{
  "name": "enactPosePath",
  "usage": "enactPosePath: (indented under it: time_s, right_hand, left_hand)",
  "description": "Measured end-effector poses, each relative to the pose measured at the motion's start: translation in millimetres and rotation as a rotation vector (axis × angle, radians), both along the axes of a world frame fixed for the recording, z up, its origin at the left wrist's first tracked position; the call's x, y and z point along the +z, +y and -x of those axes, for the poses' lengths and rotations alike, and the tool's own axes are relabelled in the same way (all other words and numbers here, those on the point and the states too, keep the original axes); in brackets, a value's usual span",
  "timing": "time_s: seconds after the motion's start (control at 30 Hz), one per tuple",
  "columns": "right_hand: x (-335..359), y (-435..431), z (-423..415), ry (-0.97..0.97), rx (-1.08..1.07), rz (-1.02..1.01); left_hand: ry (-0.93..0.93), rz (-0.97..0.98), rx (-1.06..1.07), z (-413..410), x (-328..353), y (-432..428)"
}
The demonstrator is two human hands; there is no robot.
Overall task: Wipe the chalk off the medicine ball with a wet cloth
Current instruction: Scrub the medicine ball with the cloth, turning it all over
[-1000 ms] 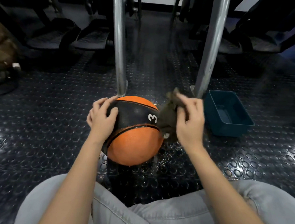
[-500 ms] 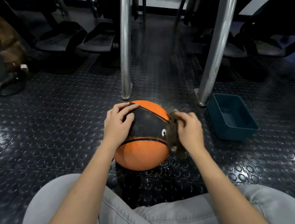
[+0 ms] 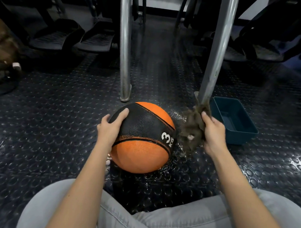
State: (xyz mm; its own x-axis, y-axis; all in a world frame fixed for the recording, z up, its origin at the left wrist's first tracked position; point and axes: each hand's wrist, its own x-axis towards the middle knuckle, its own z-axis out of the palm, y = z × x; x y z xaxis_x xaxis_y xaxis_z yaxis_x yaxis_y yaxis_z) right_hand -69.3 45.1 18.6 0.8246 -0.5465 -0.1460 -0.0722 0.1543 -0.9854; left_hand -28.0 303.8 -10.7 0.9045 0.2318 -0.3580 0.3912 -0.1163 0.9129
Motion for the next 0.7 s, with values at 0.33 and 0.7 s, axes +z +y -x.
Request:
enactPosePath:
  time_s: [0.33,0.7]
  right_hand:
    - [-37,36,-4,0.248,0.249,-0.366]
    - [-12,9,-3,0.106,0.167,-0.077]
  left_hand:
    - [0.121,0.285,-0.029,4,-8,21]
    - [0.141,0.579,-0.124,15,-19,-18]
